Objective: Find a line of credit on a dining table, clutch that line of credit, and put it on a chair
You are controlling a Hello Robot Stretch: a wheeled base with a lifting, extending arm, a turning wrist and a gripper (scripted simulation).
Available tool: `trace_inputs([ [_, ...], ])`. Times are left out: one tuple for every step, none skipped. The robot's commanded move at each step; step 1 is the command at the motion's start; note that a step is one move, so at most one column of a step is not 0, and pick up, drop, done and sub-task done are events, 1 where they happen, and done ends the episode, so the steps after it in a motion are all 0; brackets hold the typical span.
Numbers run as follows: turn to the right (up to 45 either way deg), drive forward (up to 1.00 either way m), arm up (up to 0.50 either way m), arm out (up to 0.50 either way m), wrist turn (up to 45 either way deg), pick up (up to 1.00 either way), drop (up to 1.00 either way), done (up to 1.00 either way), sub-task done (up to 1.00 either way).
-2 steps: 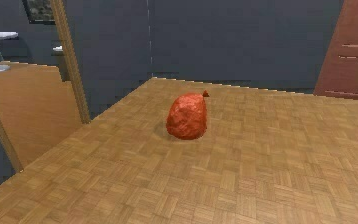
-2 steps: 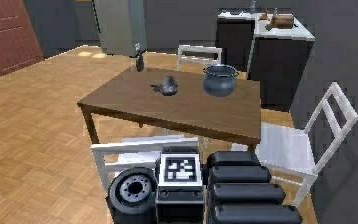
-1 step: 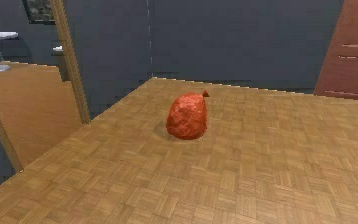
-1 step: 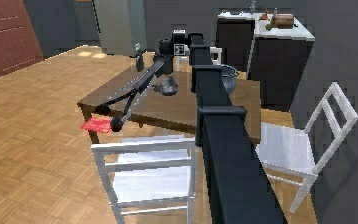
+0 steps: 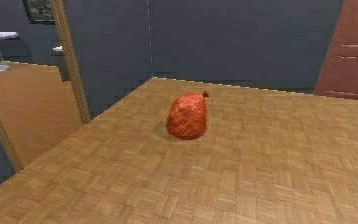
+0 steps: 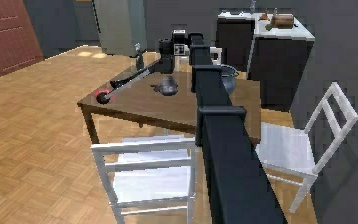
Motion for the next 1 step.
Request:
trace_inputs([
  [0.0, 0.00, 0.00, 0.00, 45.0, 0.00, 0.00, 0.00, 0.00],
])
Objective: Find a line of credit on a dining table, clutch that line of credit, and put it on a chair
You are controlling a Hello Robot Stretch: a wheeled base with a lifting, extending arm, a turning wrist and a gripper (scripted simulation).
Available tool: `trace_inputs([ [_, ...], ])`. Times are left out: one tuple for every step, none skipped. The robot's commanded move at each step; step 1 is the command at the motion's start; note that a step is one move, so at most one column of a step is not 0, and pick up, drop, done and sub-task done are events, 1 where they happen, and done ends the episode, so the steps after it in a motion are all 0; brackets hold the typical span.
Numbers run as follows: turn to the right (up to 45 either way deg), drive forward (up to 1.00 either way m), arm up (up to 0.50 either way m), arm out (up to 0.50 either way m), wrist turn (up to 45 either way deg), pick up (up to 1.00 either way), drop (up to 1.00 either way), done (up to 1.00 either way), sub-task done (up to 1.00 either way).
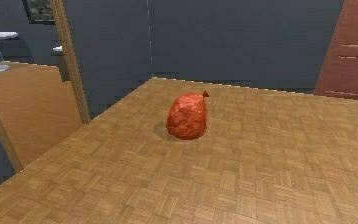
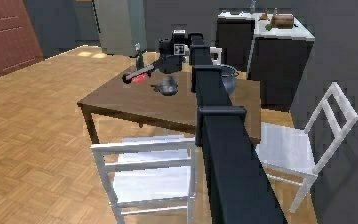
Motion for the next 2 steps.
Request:
trace_inputs([
  [0.0, 0.00, 0.00, 0.00, 12.0, 0.00, 0.00, 0.00, 0.00],
  [0.0, 0.00, -0.34, 0.00, 0.0, 0.00, 0.00, 0.00, 0.00],
])
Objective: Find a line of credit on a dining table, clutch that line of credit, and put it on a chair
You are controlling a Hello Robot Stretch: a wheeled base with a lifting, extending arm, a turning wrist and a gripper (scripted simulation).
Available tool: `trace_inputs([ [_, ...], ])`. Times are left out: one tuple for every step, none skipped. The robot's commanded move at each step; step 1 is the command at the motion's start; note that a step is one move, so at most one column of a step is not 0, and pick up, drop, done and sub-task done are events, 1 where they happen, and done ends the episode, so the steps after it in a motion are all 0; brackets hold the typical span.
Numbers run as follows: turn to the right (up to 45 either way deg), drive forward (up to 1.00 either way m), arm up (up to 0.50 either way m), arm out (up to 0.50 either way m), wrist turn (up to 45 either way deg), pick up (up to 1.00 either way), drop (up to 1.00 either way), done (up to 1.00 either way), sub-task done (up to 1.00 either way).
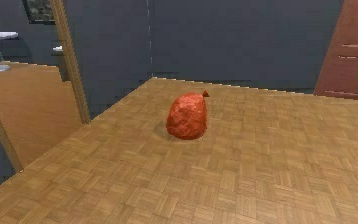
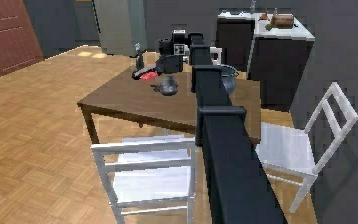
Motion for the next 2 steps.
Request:
trace_inputs([
  [0.0, 0.00, -0.50, 0.00, 0.0, 0.00, 0.00, 0.00, 0.00],
  [0.0, 0.00, 0.00, 0.00, 0.0, 0.00, 1.00, 0.00, 0.00],
])
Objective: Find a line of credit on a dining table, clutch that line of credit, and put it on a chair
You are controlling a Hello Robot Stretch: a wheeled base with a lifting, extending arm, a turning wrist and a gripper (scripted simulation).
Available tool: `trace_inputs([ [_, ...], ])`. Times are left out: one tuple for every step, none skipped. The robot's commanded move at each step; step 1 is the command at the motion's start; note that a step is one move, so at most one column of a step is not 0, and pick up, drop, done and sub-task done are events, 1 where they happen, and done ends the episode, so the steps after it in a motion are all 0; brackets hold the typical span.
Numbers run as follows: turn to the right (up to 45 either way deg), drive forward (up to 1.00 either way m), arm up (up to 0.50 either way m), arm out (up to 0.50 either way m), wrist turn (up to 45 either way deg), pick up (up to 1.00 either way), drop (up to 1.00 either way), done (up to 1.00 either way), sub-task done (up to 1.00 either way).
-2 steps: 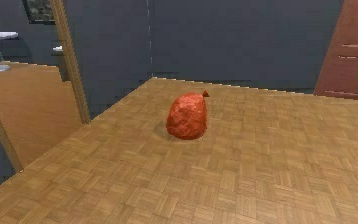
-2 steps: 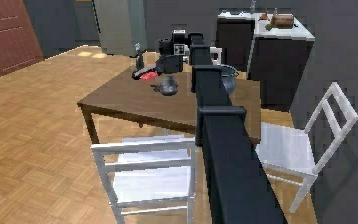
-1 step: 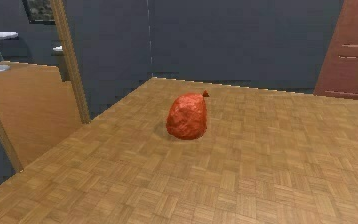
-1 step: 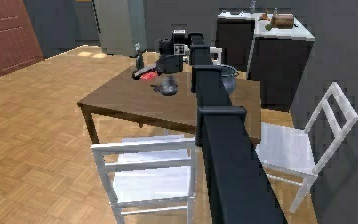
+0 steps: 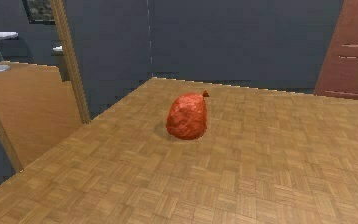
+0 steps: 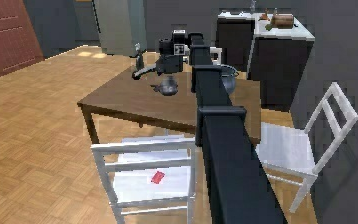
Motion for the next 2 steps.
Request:
trace_inputs([
  [0.0, 0.00, 0.00, -0.10, 0.0, 0.00, 0.00, 0.00, 0.00],
  [0.0, 0.00, 0.00, 0.00, 0.0, 0.00, 0.00, 1.00, 0.00],
])
